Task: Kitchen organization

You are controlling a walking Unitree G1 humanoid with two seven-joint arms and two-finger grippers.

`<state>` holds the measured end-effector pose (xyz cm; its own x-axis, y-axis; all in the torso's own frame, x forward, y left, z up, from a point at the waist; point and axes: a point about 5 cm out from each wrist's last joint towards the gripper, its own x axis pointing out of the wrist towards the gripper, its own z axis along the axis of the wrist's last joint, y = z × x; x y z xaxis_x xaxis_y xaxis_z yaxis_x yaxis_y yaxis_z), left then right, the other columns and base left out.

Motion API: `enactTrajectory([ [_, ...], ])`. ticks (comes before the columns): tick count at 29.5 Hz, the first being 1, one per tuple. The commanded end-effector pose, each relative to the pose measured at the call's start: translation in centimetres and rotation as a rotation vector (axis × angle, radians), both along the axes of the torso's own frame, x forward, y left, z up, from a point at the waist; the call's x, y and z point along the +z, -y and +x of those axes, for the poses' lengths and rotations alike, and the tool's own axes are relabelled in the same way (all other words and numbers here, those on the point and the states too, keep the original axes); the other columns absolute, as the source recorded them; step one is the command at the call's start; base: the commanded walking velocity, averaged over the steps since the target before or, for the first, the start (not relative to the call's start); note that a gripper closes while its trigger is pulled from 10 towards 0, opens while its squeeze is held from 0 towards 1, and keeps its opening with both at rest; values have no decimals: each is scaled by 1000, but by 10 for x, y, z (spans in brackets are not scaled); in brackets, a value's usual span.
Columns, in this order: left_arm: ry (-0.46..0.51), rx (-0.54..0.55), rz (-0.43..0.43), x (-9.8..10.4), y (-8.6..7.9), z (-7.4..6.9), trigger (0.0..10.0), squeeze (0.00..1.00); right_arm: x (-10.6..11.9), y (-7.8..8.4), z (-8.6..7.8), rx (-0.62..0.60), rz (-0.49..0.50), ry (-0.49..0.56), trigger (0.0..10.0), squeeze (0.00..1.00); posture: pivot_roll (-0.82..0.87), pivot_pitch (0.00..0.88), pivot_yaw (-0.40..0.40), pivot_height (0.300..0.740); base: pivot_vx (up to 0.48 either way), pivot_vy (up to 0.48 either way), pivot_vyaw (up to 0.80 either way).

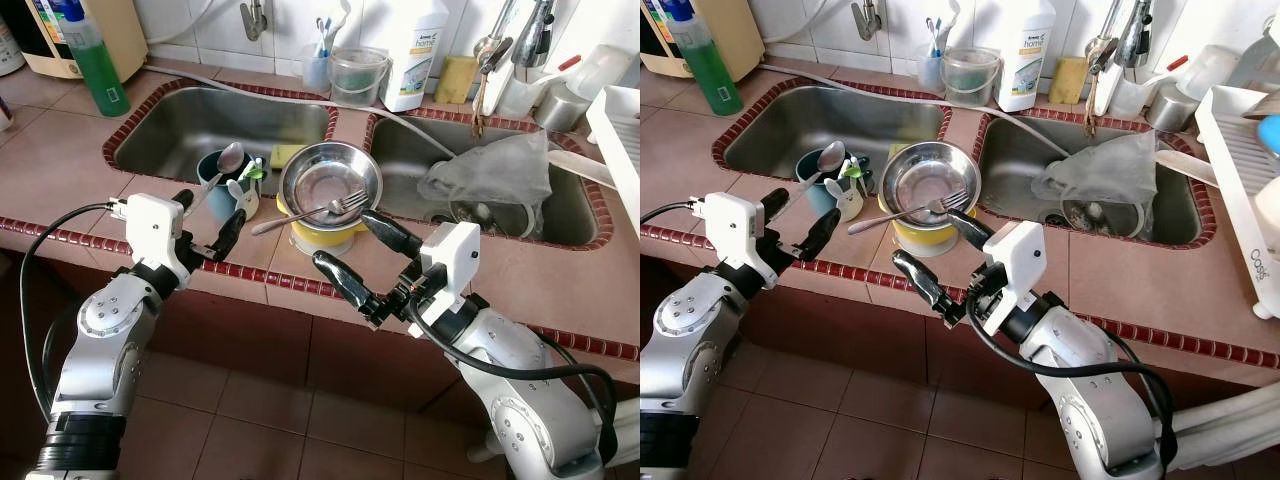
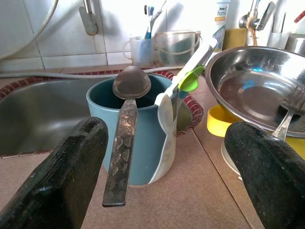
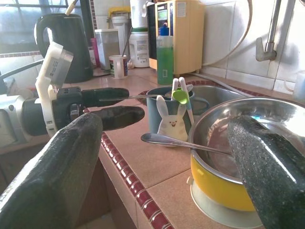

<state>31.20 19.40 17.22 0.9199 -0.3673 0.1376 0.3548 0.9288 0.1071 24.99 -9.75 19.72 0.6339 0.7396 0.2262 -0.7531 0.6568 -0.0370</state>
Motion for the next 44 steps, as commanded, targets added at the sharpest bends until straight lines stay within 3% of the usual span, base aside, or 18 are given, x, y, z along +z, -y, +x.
enactTrajectory([
  [1, -9, 13, 11, -1, -1, 2, 10000, 0, 0, -1, -1, 4, -2, 4, 10000, 0, -52, 147, 23, 740, 0, 0, 0],
  [8, -3, 30, -3, 2, -4, 3, 10000, 0, 1, -2, -1, 0, 3, 6, 10000, 0, -52, 146, 23, 740, 0, 0, 0],
  [10, -8, 25, 0, 1, -3, 3, 5490, 0, 1, -2, -2, -1, 3, 7, 10000, 0, -53, 146, 24, 740, 0, 0, 0],
  [11, -10, 22, 0, 0, -3, 3, 4196, 0, 1, -2, -1, -1, 3, 7, 10000, 0, -52, 146, 23, 740, 0, 0, 0],
  [12, -10, 22, 0, 0, -3, 3, 4196, 0, 1, -2, -1, -1, 3, 7, 10000, 0, -52, 146, 23, 740, 0, 0, 0],
  [13, -14, 23, 1, -1, -3, 3, 824, 0, 1, -2, -1, -2, 4, 7, 10000, 0, -53, 145, 24, 740, 0, 0, 0],
  [14, -16, 23, 0, -1, -3, 3, 0, 0, 1, -2, -1, -2, 4, 8, 10000, 0, -53, 142, 23, 740, 0, 0, 0],
  [44, -19, 22, -17, -2, 2, 3, 157, 0, 5, -5, -4, 13, 31, 17, 10000, 0, -59, 137, 26, 740, 0, 0, 0],
])
